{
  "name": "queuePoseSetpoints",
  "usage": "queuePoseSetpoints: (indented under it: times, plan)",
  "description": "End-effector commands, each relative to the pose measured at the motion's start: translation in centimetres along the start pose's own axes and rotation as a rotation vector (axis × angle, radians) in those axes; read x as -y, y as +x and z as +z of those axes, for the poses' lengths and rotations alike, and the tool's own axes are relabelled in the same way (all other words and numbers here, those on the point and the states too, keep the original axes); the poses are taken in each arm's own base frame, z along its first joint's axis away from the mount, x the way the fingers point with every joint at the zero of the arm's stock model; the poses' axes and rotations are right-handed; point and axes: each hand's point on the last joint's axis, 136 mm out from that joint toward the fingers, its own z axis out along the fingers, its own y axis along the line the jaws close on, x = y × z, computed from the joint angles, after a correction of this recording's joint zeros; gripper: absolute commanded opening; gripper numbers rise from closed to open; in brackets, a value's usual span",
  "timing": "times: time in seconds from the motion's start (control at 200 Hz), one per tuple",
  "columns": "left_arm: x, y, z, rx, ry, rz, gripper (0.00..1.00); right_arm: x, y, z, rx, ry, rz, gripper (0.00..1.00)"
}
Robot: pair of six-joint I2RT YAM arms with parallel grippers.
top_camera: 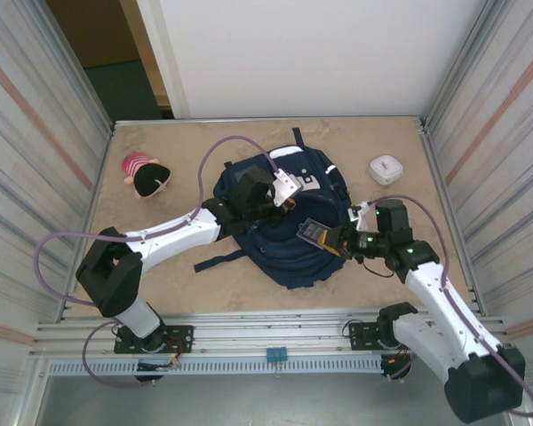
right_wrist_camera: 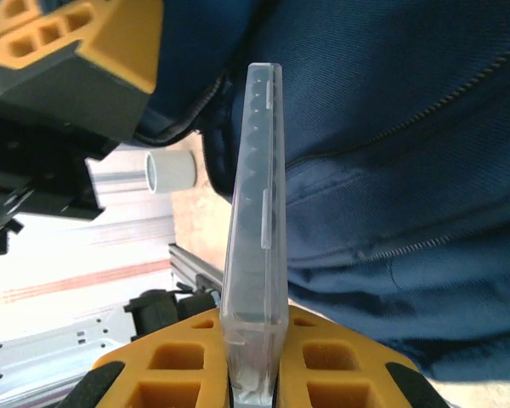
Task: Pack the student bag
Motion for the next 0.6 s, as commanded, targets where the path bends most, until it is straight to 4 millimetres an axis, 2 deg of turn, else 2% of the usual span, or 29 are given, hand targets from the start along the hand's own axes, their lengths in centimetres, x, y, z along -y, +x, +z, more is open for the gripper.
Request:
queuePoseSetpoints:
  times: [0.0, 0.21, 0.306, 0.446, 0.596]
  plan:
    - [-0.4, -6.5, -3.3, 0.203, 0.027, -0.006, 0.05, -2.2, -2.6, 1.7, 0.068, -0.078, -0.012, 0.07]
    - [0.3, -7.0, -4.0, 0.243, 0.064, -0.015, 0.06, -2.6, -4.2, 5.9, 0.001, -0.094, 0.034, 0.09]
    - [0.2, -7.0, -4.2, 0.250, 0.058, -0.017, 0.06, -2.3, -4.6, 7.2, -0.043, -0.080, 0.063, 0.11]
    - [0.0, -6.9, -4.5, 0.250, 0.042, -0.022, 0.07, -0.2, -6.3, 7.2, -0.009, -0.002, 0.137, 0.31]
    - [-0.2, -6.8, -4.7, 0.254, 0.036, -0.026, 0.09, 1.7, -7.9, 4.9, 0.051, 0.086, 0.175, 0.56]
